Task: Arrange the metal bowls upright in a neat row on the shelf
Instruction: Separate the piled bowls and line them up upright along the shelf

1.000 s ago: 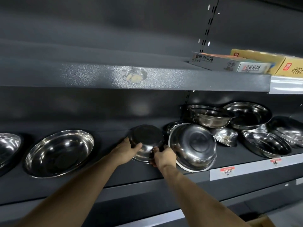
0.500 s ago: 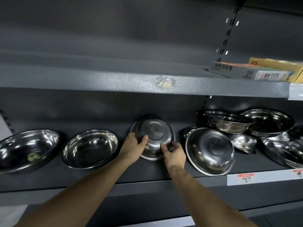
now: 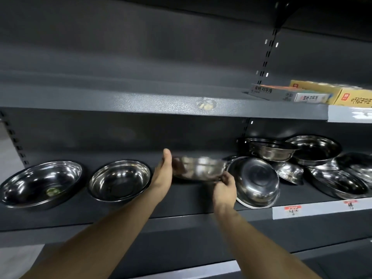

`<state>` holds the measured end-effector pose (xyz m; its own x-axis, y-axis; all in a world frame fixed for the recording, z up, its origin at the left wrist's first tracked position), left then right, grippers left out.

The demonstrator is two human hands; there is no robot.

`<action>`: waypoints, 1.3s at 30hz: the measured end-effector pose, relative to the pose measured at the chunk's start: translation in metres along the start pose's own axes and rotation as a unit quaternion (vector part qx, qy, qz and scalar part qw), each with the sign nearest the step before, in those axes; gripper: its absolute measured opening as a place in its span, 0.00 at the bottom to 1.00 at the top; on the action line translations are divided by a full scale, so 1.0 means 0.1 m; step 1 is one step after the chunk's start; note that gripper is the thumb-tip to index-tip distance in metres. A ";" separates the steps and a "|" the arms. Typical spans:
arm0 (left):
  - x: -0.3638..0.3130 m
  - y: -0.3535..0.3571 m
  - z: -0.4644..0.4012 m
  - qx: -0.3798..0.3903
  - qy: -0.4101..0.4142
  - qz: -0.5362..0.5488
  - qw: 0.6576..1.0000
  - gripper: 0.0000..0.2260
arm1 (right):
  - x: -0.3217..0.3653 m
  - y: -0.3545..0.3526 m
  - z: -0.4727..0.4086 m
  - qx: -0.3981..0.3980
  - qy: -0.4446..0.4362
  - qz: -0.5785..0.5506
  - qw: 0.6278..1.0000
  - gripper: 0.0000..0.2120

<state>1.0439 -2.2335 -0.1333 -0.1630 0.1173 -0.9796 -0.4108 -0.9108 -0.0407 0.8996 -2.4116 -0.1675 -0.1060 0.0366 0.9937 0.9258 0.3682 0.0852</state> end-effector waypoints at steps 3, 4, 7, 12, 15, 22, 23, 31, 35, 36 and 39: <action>0.04 -0.09 0.04 -0.021 -0.010 -0.066 0.998 0.35 | -0.07 -0.01 0.04 0.029 0.080 -0.068 0.994 0.14; 0.05 -0.12 0.05 -0.031 -0.008 -0.105 0.994 0.34 | -0.08 -0.03 0.06 0.038 0.097 -0.080 0.991 0.14; 0.07 -0.15 0.09 -0.034 -0.002 -0.163 0.986 0.34 | -0.09 -0.03 0.12 0.063 0.115 -0.060 0.989 0.19; 0.02 -0.21 0.14 -0.011 0.008 -0.213 0.977 0.35 | 0.01 -0.04 0.14 0.070 0.053 0.058 0.994 0.05; 0.00 -0.31 0.12 0.008 0.016 -0.284 0.959 0.33 | 0.08 -0.07 0.14 0.058 0.039 0.069 0.995 0.05; -0.08 -0.62 0.15 -0.057 0.103 -0.649 0.752 0.29 | 0.07 -0.04 0.11 0.037 0.051 0.094 0.994 0.10; -0.07 -0.67 0.15 -0.059 0.102 -0.662 0.740 0.29 | 0.07 -0.01 0.11 0.037 0.051 0.096 0.993 0.11; -0.07 -1.21 0.28 -0.102 0.064 -0.667 0.735 0.29 | 0.08 0.52 0.35 0.075 0.066 0.062 0.993 0.13; -0.08 -1.58 0.40 -0.121 0.042 -0.662 0.739 0.29 | 0.10 0.90 0.58 0.107 0.081 0.021 0.991 0.09; -0.08 -1.67 0.43 -0.125 0.035 -0.662 0.738 0.29 | 0.11 1.01 0.65 0.118 0.087 0.010 0.989 0.09; -0.05 -1.93 0.52 -0.140 0.019 -0.663 0.735 0.29 | 0.08 1.34 0.86 0.159 0.103 -0.008 0.982 0.07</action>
<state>1.0773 -2.0377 -0.1105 0.2419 0.9692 -0.0463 0.0149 -0.0514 -0.9986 0.9915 -2.2816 -0.1547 -0.0134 -0.1489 0.9888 0.7606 0.6404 0.1067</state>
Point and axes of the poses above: each hand's wrist, its own z-axis away from the middle knuckle, its own y-axis out of the palm, x = y × z, the point moved 8 cm from there along -z, towards the middle knuckle, and after that the axes turned 7 degrees about -y, right-handed, at the moved point
